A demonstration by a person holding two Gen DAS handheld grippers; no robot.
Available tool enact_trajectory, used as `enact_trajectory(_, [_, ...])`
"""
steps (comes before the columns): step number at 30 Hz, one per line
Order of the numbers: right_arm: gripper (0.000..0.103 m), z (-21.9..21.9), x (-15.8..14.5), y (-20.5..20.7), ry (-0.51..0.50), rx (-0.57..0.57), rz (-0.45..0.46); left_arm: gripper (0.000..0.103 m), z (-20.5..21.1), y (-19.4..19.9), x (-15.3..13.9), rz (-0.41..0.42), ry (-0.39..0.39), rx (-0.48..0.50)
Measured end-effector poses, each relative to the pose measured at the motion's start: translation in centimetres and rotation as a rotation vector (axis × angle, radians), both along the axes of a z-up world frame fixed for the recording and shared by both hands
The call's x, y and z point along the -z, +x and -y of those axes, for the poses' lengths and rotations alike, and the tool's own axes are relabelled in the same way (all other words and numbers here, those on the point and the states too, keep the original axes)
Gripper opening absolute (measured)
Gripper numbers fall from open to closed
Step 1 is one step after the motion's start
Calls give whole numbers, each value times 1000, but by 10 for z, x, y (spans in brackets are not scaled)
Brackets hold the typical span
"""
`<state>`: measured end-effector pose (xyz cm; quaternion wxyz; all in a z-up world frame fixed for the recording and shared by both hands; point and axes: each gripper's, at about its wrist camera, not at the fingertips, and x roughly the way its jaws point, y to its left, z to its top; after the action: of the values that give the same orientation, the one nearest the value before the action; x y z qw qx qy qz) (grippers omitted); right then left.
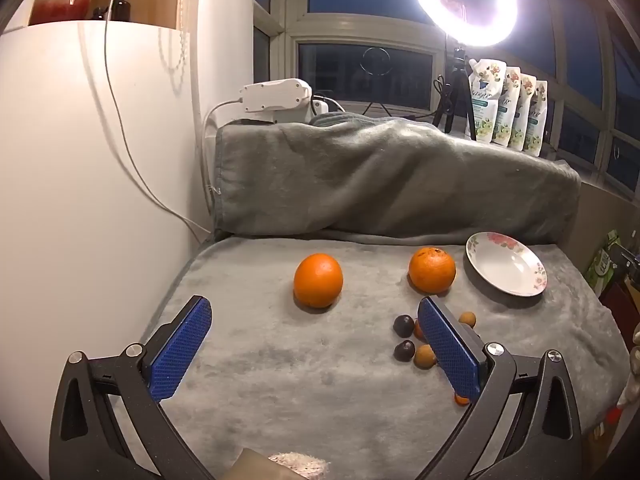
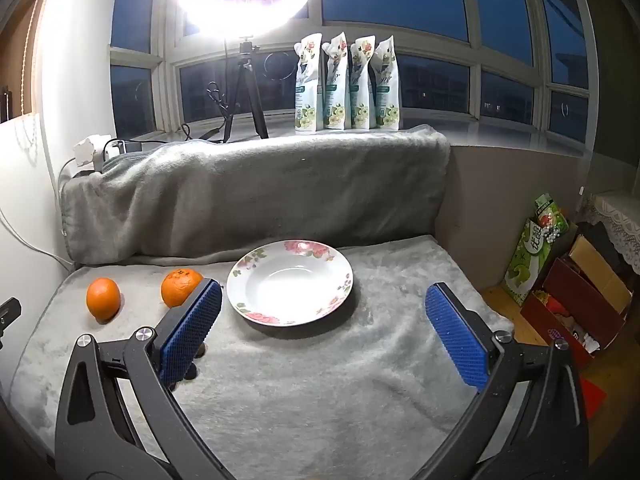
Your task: Organize fruits
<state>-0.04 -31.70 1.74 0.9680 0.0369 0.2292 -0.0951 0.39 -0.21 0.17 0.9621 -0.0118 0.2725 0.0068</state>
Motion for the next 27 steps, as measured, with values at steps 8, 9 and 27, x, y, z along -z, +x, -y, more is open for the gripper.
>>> enact_trajectory(8, [103, 3, 0, 0, -5, 1, 5, 102, 5, -5, -5, 16, 13, -7])
enact_trajectory(9, [103, 3, 0, 0, -3, -1, 6, 102, 6, -6, -6, 19, 15, -8])
enact_trajectory(27, [103, 3, 9, 4, 4, -3, -9, 102, 8, -5, -12, 40, 14, -6])
